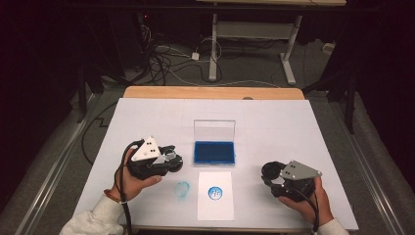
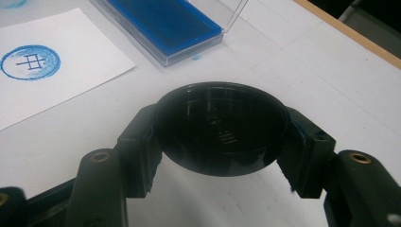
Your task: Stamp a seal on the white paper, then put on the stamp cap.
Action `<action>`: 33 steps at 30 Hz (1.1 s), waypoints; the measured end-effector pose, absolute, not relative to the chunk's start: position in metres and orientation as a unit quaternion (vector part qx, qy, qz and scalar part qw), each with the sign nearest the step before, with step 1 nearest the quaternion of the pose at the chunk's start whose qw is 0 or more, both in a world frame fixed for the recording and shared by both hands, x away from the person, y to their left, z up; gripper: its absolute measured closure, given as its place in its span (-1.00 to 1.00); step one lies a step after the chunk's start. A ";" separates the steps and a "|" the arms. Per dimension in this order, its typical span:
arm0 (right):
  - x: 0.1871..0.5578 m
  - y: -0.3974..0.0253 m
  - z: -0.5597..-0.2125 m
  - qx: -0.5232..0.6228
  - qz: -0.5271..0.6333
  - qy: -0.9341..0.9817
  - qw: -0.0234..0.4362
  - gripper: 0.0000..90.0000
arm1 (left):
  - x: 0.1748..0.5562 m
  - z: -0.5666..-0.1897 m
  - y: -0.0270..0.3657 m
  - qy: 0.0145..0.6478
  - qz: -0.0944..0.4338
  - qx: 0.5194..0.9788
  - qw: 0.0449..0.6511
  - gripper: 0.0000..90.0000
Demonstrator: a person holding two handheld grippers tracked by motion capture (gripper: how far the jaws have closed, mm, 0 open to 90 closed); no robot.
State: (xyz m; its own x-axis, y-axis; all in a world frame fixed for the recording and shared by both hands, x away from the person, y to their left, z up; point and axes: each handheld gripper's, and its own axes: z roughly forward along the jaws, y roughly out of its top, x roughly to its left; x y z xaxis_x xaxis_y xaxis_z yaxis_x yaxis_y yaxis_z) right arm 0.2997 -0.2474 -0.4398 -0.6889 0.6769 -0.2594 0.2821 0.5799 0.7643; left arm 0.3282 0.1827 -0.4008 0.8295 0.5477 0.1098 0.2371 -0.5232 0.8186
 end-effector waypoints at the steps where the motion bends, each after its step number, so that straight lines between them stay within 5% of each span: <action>1: 0.300 -0.247 -0.440 0.282 0.360 0.846 0.273 -0.14 | 0.328 -0.401 0.183 0.231 0.180 0.853 0.432 0.21; 33: 0.307 -0.227 -0.446 0.267 0.365 0.856 0.250 -0.14 | 0.332 -0.395 0.189 0.245 0.173 0.841 0.451 0.21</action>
State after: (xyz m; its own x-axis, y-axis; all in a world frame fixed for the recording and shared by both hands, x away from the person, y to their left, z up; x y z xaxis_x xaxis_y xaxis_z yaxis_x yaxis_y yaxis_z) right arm 0.3073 -0.2266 -0.4460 -0.7323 0.6395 -0.2341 0.2739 0.5913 0.7586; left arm 0.3319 0.1888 -0.3947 0.8207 0.5671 0.0698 0.2553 -0.4734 0.8430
